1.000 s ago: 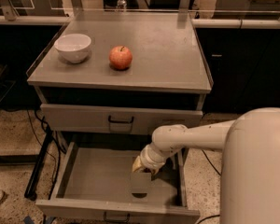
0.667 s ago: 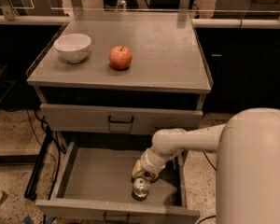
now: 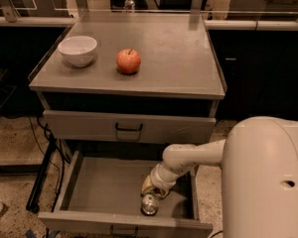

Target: Place 7up can into middle drawer

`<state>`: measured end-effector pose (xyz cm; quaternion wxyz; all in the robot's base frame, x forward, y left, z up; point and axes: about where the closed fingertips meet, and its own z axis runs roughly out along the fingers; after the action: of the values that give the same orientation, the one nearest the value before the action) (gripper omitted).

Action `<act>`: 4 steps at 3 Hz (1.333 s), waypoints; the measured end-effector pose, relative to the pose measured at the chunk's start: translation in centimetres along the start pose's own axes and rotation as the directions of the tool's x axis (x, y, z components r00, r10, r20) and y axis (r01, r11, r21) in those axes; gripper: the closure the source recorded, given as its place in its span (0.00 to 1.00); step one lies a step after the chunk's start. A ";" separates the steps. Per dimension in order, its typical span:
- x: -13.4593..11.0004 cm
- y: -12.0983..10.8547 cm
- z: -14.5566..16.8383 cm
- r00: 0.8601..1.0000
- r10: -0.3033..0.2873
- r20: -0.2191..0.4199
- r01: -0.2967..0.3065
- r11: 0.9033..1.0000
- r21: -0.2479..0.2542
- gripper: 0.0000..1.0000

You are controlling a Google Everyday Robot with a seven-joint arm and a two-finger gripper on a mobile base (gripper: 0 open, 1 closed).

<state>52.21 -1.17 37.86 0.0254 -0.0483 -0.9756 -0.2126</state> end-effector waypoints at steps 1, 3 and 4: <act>0.2 -0.8 1.1 1.000 0.021 -0.015 -0.021 1.000 0.000 1.00; 0.8 -1.4 2.0 0.999 0.023 -0.040 -0.024 1.000 -0.010 0.83; 0.8 -1.4 2.0 0.999 0.023 -0.040 -0.024 1.000 -0.010 0.60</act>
Offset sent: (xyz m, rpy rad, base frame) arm -0.0147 -0.0078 -0.0321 0.0288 0.0617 -0.0008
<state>51.21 -1.57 35.52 0.0469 -0.0556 -0.9731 -0.2185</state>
